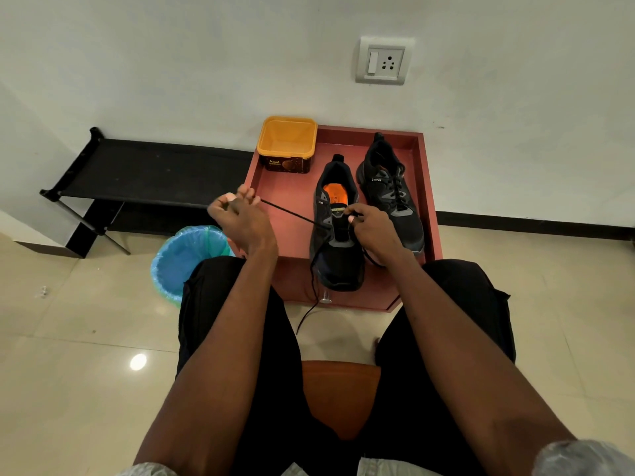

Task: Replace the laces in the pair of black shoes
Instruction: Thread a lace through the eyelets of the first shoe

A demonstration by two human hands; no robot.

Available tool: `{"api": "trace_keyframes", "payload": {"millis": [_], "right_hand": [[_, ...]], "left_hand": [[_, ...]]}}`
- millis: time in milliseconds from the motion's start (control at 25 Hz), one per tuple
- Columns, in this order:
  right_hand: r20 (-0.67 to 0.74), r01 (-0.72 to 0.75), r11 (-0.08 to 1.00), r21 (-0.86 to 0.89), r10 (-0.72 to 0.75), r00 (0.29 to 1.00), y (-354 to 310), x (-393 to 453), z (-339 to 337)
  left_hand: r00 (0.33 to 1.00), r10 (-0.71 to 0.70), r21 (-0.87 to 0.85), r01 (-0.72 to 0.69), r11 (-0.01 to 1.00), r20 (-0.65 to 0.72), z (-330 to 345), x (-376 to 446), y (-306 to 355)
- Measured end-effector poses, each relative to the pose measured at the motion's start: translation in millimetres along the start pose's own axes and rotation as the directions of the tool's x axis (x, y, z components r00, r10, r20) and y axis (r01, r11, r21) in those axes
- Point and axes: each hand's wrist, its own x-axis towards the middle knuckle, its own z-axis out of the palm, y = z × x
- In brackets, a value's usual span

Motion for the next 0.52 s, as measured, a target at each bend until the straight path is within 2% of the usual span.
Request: {"api": "trace_keyframes", "payload": {"millis": [40, 80, 160, 240, 280, 320, 360, 440, 520], "right_hand": [[0.006, -0.006, 1.000, 0.017, 0.006, 1.000, 0.0, 0.8, -1.1], [0.009, -0.014, 0.999, 0.037, 0.014, 1.000, 0.6, 2.1, -1.4], [0.017, -0.019, 0.999, 0.049, 0.018, 1.000, 0.1, 1.6, -2.4], [0.023, -0.006, 0.999, 0.040, 0.005, 1.000, 0.0, 0.5, -2.8], [0.023, 0.006, 0.999, 0.034, -0.007, 1.000, -0.2, -0.2, -3.6], [0.023, 0.016, 0.999, 0.032, -0.017, 1.000, 0.1, -0.2, -4.2], [0.026, 0.020, 0.999, 0.031, -0.021, 0.999, 0.1, -0.6, -5.1], [0.039, 0.014, 0.999, 0.030, -0.016, 0.999, 1.5, -0.8, -5.6], [0.049, 0.005, 1.000, 0.022, -0.006, 0.999, 2.4, -2.1, -7.2]], "left_hand": [[0.998, 0.054, 0.058, -0.053, 0.997, -0.016, -1.9, 0.4, -0.4], [0.996, 0.084, 0.194, -0.087, 0.977, 0.025, -3.2, -1.5, -3.5], [0.957, 0.021, 0.536, -0.179, 0.825, 0.289, -4.1, -7.1, -20.5], [0.804, -0.175, 0.705, -0.365, 0.609, 0.568, -4.2, -16.7, -37.1], [0.728, -0.251, 0.723, -0.456, 0.519, 0.638, -4.4, -20.9, -43.6], [0.681, -0.286, 0.726, -0.536, 0.431, 0.674, -3.8, -23.0, -47.9], [0.666, -0.293, 0.725, -0.592, 0.351, 0.686, -3.9, -23.5, -49.8], [0.686, -0.281, 0.742, -0.619, 0.258, 0.671, -6.1, -22.9, -51.8], [0.725, -0.190, 0.746, -0.613, 0.262, 0.662, -5.4, -24.4, -46.4]]}}
